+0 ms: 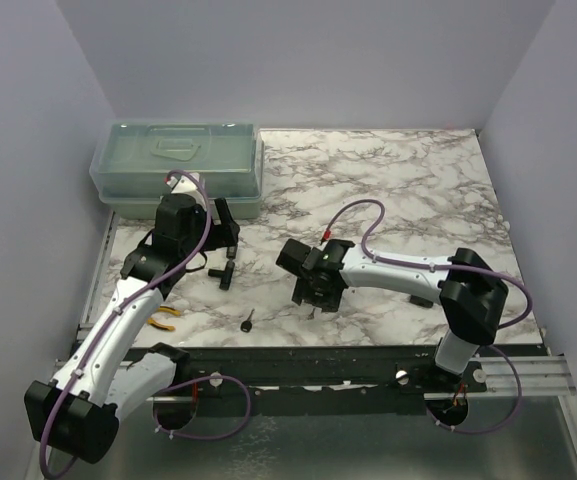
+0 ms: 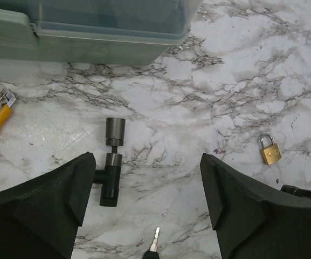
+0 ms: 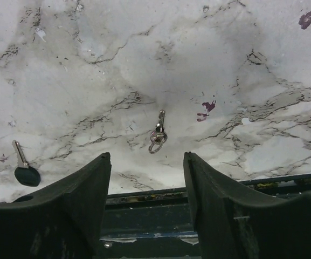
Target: Unlock with the key
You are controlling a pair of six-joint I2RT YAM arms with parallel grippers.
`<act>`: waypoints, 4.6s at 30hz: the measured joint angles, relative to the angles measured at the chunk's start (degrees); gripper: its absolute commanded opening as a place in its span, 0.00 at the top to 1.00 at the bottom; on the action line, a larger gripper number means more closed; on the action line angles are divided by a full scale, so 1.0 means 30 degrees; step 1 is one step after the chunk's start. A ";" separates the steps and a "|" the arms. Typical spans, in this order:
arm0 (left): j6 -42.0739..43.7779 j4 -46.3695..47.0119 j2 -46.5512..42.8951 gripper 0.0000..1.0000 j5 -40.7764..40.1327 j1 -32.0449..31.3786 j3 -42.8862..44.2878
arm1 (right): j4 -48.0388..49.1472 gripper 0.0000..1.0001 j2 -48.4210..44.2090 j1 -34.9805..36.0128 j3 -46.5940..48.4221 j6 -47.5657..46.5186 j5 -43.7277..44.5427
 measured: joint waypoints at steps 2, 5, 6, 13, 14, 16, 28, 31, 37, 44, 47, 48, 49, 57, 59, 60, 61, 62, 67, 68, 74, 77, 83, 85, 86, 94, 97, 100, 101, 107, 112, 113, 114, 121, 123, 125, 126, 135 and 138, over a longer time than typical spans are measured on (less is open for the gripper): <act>0.0000 0.0000 -0.0087 0.15 -0.0015 0.0000 0.0000 | -0.0015 0.45 0.0080 0.0073 0.0000 0.0299 0.0000; 0.0000 0.0000 -0.0168 0.15 -0.0044 0.0000 0.0000 | -0.0015 0.50 0.0495 0.0168 0.0000 0.0619 0.0000; -0.0007 0.0000 -0.0182 0.15 -0.0051 0.0000 0.0000 | -0.0015 0.51 0.0729 0.0248 0.0000 0.0750 -0.0007; -0.0022 0.0000 -0.0270 0.15 -0.0066 0.0000 0.0000 | -0.0015 0.67 0.1566 0.0517 0.0000 0.1020 -0.0022; -0.0036 0.0000 -0.0270 0.15 -0.0066 0.0000 0.0000 | -0.0015 0.68 0.1603 0.0517 0.0000 0.1056 -0.0029; -0.0066 0.0000 -0.0277 0.15 -0.0073 0.0000 0.0000 | -0.0007 0.69 0.1712 0.0532 0.0000 0.1144 -0.0029; -0.0073 0.0000 -0.0372 0.16 -0.0175 0.0000 0.0000 | 0.0029 0.86 0.2317 0.0663 -0.0007 0.1231 -0.0073; -0.0080 0.0000 -0.0372 0.15 -0.0197 0.0000 0.0000 | 0.0124 0.97 0.2339 0.0656 -0.0044 0.1144 -0.0073; -0.0080 0.0000 -0.0372 0.16 -0.0219 0.0000 0.0000 | 0.0780 1.00 0.2018 0.0663 -0.0481 0.0561 -0.0036; -0.0073 0.0000 -0.0372 0.15 -0.0189 0.0000 0.0000 | 0.2878 1.00 0.0219 0.0663 -0.2688 -0.1078 0.0510; -0.0073 0.0000 -0.0379 0.16 -0.0153 0.0000 0.0000 | 0.4240 1.00 -0.1239 0.0663 -0.4277 -0.1909 0.0605; -0.0073 0.0000 -0.0379 0.16 -0.0117 0.0000 0.0000 | 0.4830 1.00 -0.1800 0.0663 -0.4823 -0.2229 0.0597; -0.0073 0.0007 -0.0379 0.15 -0.0080 0.0000 0.0000 | 0.5377 1.00 -0.2353 0.0663 -0.5326 -0.2470 0.0597; -0.0226 0.0044 -0.0379 0.15 0.1486 0.0000 -0.0015 | 0.9420 1.00 -0.5428 0.0663 -0.7650 -0.5078 0.0590; -0.0539 0.0087 -0.0372 0.15 0.2339 0.0000 -0.0051 | 1.0142 1.00 -0.6244 0.0663 -0.8094 -0.5792 0.0590; -0.0758 0.0102 -0.0372 0.15 0.2776 0.0000 -0.0066 | 1.0397 1.00 -0.6594 0.0663 -0.8247 -0.6091 0.0590; -0.1188 0.0168 -0.0364 0.16 0.3395 0.0000 -0.0131 | 1.0666 1.00 -0.7031 0.0663 -0.8400 -0.6462 0.0597; -0.1384 0.0175 -0.0364 0.16 0.3665 0.0000 -0.0168 | 1.1045 1.00 -0.7563 0.0663 -0.8568 -0.6929 0.0597; -0.4473 0.0168 -0.0087 0.17 0.6149 0.0000 -0.0954 | 1.2582 1.00 -0.9653 0.0663 -0.9107 -0.9049 0.0576; -0.5304 0.0146 0.0066 0.17 0.6710 0.0000 -0.1144 | 1.2874 1.00 -1.0061 0.0663 -0.9267 -0.9486 0.0568; -0.8939 0.0073 0.0605 0.19 0.8947 -0.0219 -0.1333 | 1.4710 1.00 -1.2182 0.0663 -1.0448 -1.1883 -0.0146; -1.0382 0.0146 0.0750 0.22 0.9639 -0.0670 -0.1333 | 1.5424 1.00 -1.2823 0.0663 -1.0746 -1.3143 -0.0801; -1.2590 0.0860 0.1909 0.29 1.0491 -0.2514 -0.1370 | 1.6837 1.00 -1.3136 0.0663 -1.0754 -1.5613 -0.2630; -1.3216 0.1428 0.2222 0.31 1.0673 -0.3082 -0.1501 | 1.7005 1.00 -1.3136 0.0663 -1.0732 -1.6240 -0.3206; -1.3464 0.1683 0.2310 0.32 1.0746 -0.3300 -0.1588 | 1.7048 1.00 -1.3136 0.0663 -1.0717 -1.6502 -0.3497; -1.4615 0.3359 0.2965 0.44 1.0892 -0.4532 -0.1938 | 1.7063 1.00 -1.3034 0.0678 -1.0382 -1.7595 -0.4794; -1.4790 0.3650 0.3133 0.48 1.0885 -0.4838 -0.1953 | 1.7070 1.00 -1.2976 0.0678 -1.0331 -1.7660 -0.4830; -1.4870 0.3876 0.3133 0.51 1.0870 -0.5056 -0.2025 | 1.7078 1.00 -1.2976 0.0678 -1.0331 -1.7653 -0.4823; -1.4892 0.3934 0.3133 0.52 1.0863 -0.5129 -0.2055 | 1.7085 1.00 -1.2976 0.0678 -1.0331 -1.7653 -0.4816; -1.4834 0.4124 0.2878 0.60 1.0593 -0.5253 -0.2157 | 1.7092 1.00 -1.2976 0.0678 -1.0331 -1.7653 -0.4801; -1.4739 0.4342 0.2871 0.62 1.0462 -0.5340 -0.2259 | 1.7085 1.00 -1.2976 0.0678 -1.0331 -1.7653 -0.4554; -1.4710 0.4342 0.2871 0.62 1.0455 -0.5348 -0.2295 | 1.7085 1.00 -1.2976 0.0678 -1.0331 -1.7653 -0.4495; -1.4688 0.4357 0.2856 0.62 1.0448 -0.5377 -0.2331 | 1.7078 1.00 -1.2976 0.0678 -1.0331 -1.7653 -0.4430; -1.4258 0.4466 0.2222 0.63 1.0112 -0.5450 -0.2703 | 1.7078 1.00 -1.2998 0.0678 -1.0331 -1.7639 -0.4175; -1.4171 0.4568 0.2076 0.63 1.0091 -0.5472 -0.2776 | 1.7078 1.00 -1.3041 0.0678 -1.0331 -1.7639 -0.4124; -1.4039 0.4787 0.1923 0.63 1.0083 -0.5493 -0.2973 | 1.7078 1.00 -1.3070 0.0678 -1.0331 -1.7639 -0.4073; -1.4003 0.4867 0.1894 0.63 1.0083 -0.5501 -0.3053 | 1.7078 1.00 -1.3070 0.0678 -1.0331 -1.7639 -0.4058; -1.3872 0.5639 0.1880 0.67 1.0054 -0.5632 -0.3585 | 1.7078 1.00 -1.3078 0.0678 -1.0331 -1.7639 -0.3927; -1.3835 0.5821 0.1880 0.68 1.0032 -0.5661 -0.3665 | 1.7078 1.00 -1.3085 0.0678 -1.0331 -1.7639 -0.3905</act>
